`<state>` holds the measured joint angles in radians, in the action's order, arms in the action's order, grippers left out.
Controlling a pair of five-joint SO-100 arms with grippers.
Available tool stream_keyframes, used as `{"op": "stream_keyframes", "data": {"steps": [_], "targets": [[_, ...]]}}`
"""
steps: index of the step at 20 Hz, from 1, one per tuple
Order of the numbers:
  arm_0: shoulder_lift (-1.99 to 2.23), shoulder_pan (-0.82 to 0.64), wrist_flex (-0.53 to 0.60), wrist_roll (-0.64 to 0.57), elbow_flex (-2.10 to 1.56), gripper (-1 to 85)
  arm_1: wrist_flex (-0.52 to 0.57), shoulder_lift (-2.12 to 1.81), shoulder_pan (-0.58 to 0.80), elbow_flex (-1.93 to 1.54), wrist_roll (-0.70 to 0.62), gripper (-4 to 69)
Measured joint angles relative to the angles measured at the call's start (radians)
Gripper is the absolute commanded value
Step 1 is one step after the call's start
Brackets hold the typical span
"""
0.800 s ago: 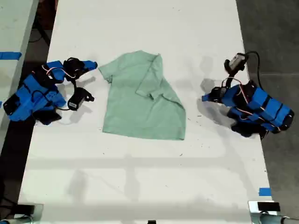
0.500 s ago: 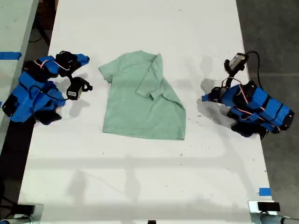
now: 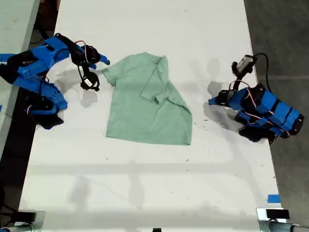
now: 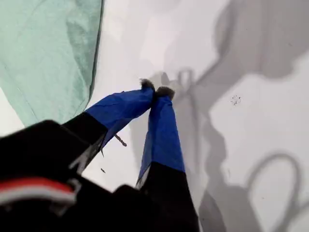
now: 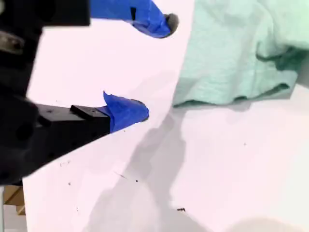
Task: Fold t shirt
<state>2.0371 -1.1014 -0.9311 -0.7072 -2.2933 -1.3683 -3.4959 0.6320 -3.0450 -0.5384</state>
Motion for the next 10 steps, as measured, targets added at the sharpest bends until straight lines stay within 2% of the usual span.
{"op": "stream_keyframes", "data": {"steps": [6,7,8,9,10], "targets": [[-0.204,0.005,0.086,-0.018,0.021,24.0,0.000,0.000,0.000,0.000,0.000,1.8],[-0.241,0.005,0.101,-0.017,0.021,21.1,0.000,0.000,0.000,0.000,0.000,1.8],[-0.272,0.011,0.109,-0.003,0.031,7.5,0.000,0.000,0.000,0.000,0.000,1.8],[-0.313,0.011,0.109,0.005,0.064,-0.2,0.000,0.000,0.000,0.000,0.002,1.8],[-0.350,0.011,0.115,0.035,0.098,-0.2,0.000,0.000,0.000,0.000,0.002,1.8]]}}
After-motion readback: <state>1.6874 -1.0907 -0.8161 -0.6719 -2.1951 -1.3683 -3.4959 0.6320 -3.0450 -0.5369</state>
